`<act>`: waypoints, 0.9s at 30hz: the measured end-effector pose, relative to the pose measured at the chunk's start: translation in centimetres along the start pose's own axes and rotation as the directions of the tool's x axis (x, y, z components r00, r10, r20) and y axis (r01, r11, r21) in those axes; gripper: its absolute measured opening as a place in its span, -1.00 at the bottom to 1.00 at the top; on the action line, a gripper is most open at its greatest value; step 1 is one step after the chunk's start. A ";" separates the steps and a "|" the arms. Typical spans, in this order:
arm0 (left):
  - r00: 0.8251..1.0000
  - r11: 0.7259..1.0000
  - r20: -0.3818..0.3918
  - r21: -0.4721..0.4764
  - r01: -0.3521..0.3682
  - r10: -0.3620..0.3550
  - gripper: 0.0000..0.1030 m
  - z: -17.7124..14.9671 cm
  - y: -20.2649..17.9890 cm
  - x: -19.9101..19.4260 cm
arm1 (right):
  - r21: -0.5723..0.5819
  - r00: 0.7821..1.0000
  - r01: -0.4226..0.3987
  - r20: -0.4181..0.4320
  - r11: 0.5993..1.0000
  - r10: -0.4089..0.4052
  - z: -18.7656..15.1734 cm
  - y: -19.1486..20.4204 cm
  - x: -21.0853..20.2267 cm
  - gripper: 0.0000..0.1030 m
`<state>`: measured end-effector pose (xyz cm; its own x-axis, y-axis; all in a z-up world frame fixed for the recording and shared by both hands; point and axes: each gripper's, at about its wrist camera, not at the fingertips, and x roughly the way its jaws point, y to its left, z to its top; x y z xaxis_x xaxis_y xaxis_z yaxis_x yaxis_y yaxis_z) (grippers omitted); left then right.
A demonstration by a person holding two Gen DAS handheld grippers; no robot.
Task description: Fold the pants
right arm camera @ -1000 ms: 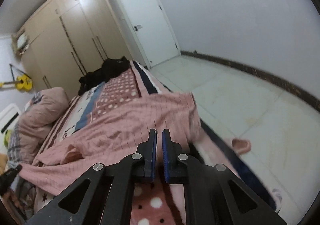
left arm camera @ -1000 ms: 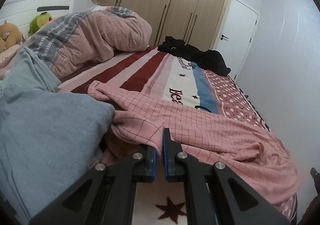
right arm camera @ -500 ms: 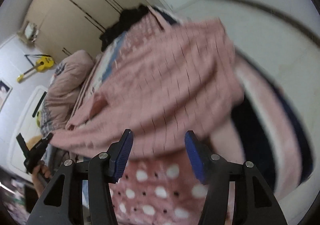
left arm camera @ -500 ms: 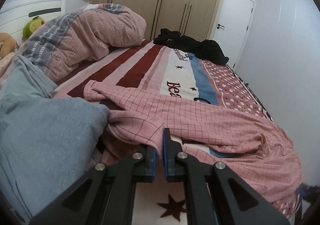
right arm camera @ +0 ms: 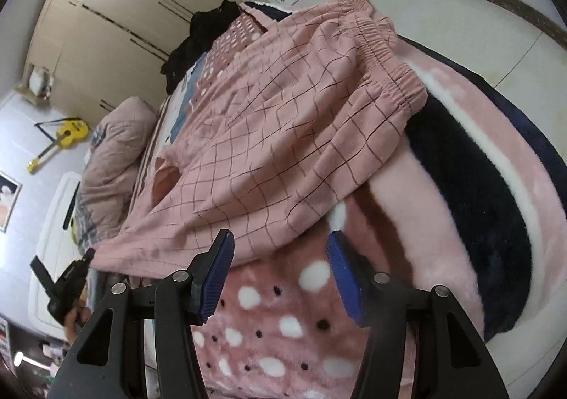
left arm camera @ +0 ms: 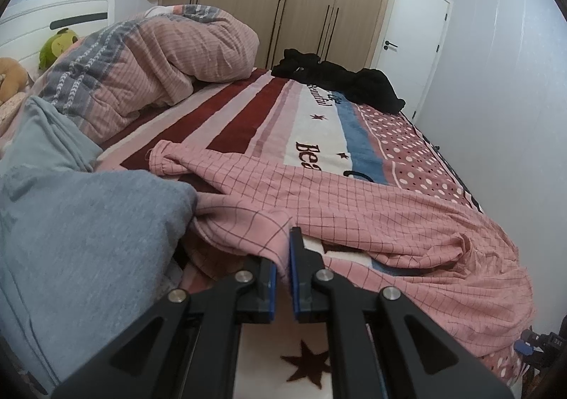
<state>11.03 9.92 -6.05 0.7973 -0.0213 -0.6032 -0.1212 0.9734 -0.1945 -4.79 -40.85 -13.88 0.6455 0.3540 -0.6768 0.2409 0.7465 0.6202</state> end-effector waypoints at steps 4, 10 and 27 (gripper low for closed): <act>1.000 1.000 0.003 -0.007 0.006 -0.006 -0.91 0.0 0.1 -0.1 | 0.061 0.992 -0.063 0.115 0.996 0.056 1.1 -0.7 0.9 0.01; 1.000 1.000 0.011 0.009 0.007 -0.007 -0.91 0.0 0.6 -0.8 | 0.046 0.966 0.017 0.256 0.999 -0.028 2.8 -0.3 0.1 -0.91; 0.988 0.976 -0.068 0.178 -0.123 0.137 -0.88 8.7 -2.0 4.6 | -0.194 0.945 0.126 0.322 0.973 -0.058 13.4 8.7 -1.6 -0.98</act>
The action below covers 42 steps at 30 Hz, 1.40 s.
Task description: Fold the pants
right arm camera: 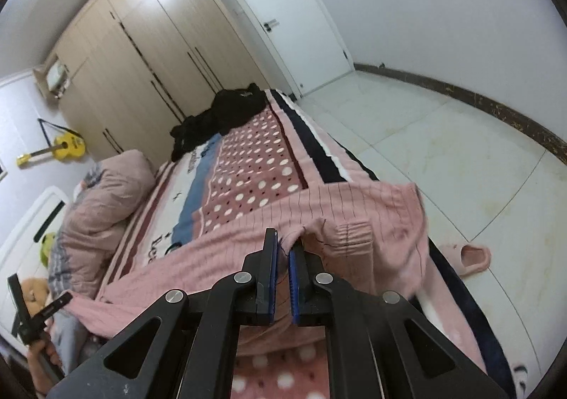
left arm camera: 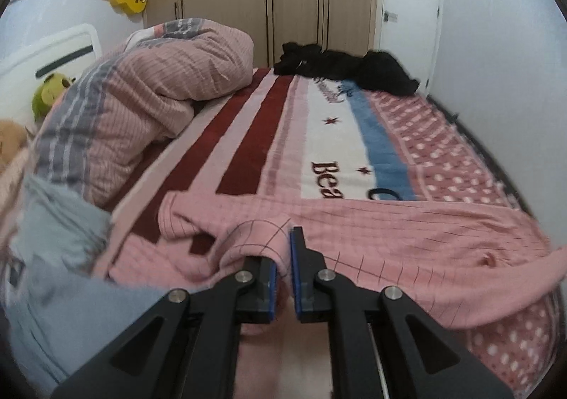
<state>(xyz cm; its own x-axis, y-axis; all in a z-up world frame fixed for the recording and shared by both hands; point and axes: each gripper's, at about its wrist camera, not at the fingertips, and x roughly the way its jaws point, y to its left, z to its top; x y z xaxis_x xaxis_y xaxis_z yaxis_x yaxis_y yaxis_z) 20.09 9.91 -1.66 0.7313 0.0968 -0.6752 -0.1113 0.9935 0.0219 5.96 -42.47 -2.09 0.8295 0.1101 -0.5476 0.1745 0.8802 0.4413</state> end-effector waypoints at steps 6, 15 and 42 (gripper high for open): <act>0.990 0.998 -0.137 0.059 -0.017 0.025 -0.88 4.7 -1.9 7.1 | -0.102 0.992 0.122 -0.011 0.987 -0.123 3.4 2.0 5.6 -0.98; 0.949 0.998 -0.309 0.033 -0.061 0.068 -0.19 4.2 -2.8 17.2 | -0.196 0.943 0.313 -0.056 0.929 -0.329 4.8 1.5 14.4 -0.96; 0.969 0.985 -0.182 -0.003 0.171 -0.168 0.66 -2.5 -2.6 4.9 | 0.153 0.960 -0.076 -0.256 0.985 0.113 -6.2 -4.2 8.0 0.60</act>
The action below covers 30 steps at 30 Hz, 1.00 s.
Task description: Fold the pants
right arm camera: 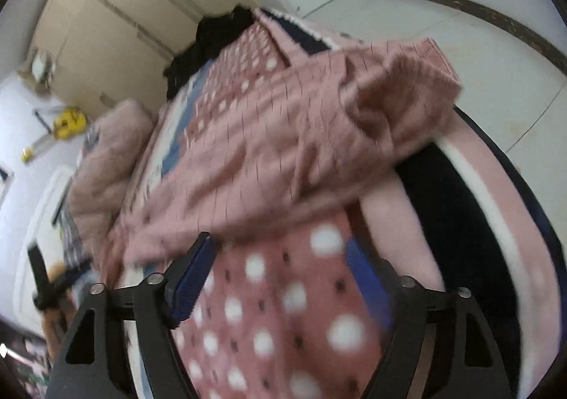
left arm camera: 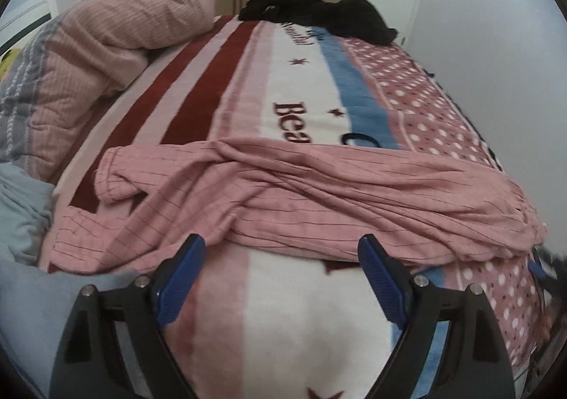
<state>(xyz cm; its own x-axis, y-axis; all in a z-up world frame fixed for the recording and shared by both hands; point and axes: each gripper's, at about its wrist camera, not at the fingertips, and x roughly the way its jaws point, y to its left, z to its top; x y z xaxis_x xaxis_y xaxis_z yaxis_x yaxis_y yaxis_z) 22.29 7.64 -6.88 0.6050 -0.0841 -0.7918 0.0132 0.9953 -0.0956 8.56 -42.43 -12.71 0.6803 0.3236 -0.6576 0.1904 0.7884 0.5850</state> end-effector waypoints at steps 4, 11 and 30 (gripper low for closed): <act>1.000 1.000 0.023 0.030 0.007 -0.008 0.66 -0.7 -1.0 -0.4 | 0.048 0.994 0.059 0.091 0.997 -0.063 2.4 0.2 2.8 0.71; 0.999 0.999 0.043 0.043 0.004 -0.006 0.66 -1.4 -0.7 -0.8 | 0.048 0.934 0.295 0.197 0.954 -0.299 4.5 1.4 4.7 -0.78; 0.994 0.986 0.047 0.128 -0.106 0.101 0.66 -0.3 1.5 -3.0 | 0.118 0.806 0.479 0.333 0.870 -0.489 4.0 -4.6 -10.5 -0.85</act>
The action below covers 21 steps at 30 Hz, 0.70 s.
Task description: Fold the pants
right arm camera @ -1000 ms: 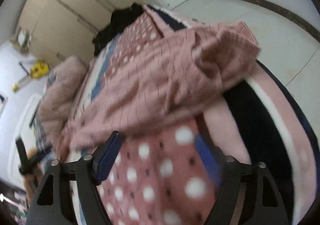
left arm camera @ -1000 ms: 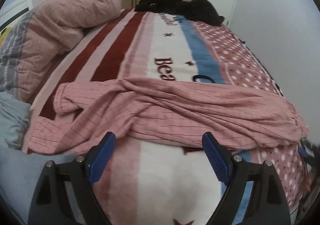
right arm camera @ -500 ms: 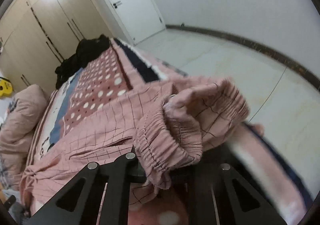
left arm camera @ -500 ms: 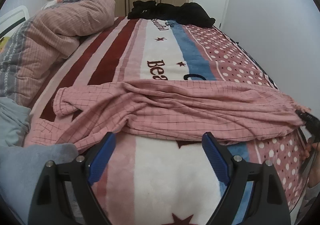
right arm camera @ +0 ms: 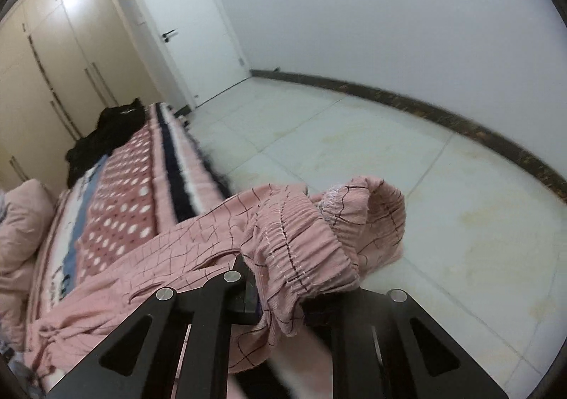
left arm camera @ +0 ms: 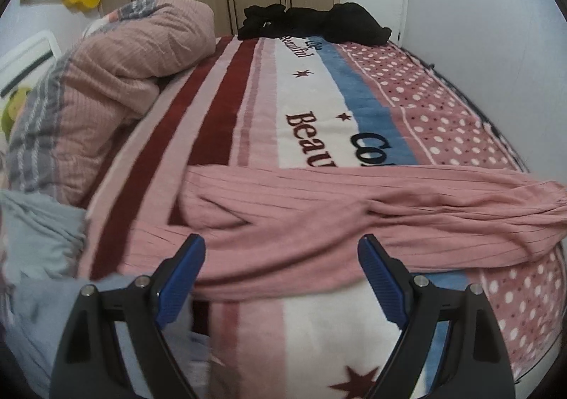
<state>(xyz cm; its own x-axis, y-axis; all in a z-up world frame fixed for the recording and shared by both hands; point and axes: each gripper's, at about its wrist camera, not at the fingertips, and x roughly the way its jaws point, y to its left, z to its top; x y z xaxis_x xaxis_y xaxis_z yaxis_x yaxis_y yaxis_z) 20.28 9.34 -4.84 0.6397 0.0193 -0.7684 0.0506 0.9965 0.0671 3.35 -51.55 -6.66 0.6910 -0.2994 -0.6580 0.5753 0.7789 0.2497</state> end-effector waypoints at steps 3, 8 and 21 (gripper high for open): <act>0.999 1.000 -0.032 0.027 -0.013 0.014 0.66 1.0 0.7 0.7 | -0.022 0.998 0.056 0.015 0.998 -0.056 0.5 -1.8 -0.5 -0.85; 0.990 0.993 -0.140 0.119 0.007 0.009 0.66 1.1 0.3 3.5 | -0.072 0.997 0.037 -0.069 0.997 -0.042 -0.2 -2.4 0.2 -0.68; 0.947 0.927 -0.263 0.368 -0.077 0.183 -0.53 -1.0 -4.5 10.0 | -0.191 0.993 -0.103 -0.071 0.976 0.091 -3.5 0.4 -5.5 -0.04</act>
<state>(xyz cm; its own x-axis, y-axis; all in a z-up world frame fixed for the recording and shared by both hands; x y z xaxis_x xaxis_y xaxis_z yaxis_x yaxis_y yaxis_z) 25.66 5.09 -13.50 0.4139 0.2218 -0.8829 0.2800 0.8918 0.3553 -1.79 -47.71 -5.38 0.7074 -0.1872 -0.6816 0.4069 0.8964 0.1760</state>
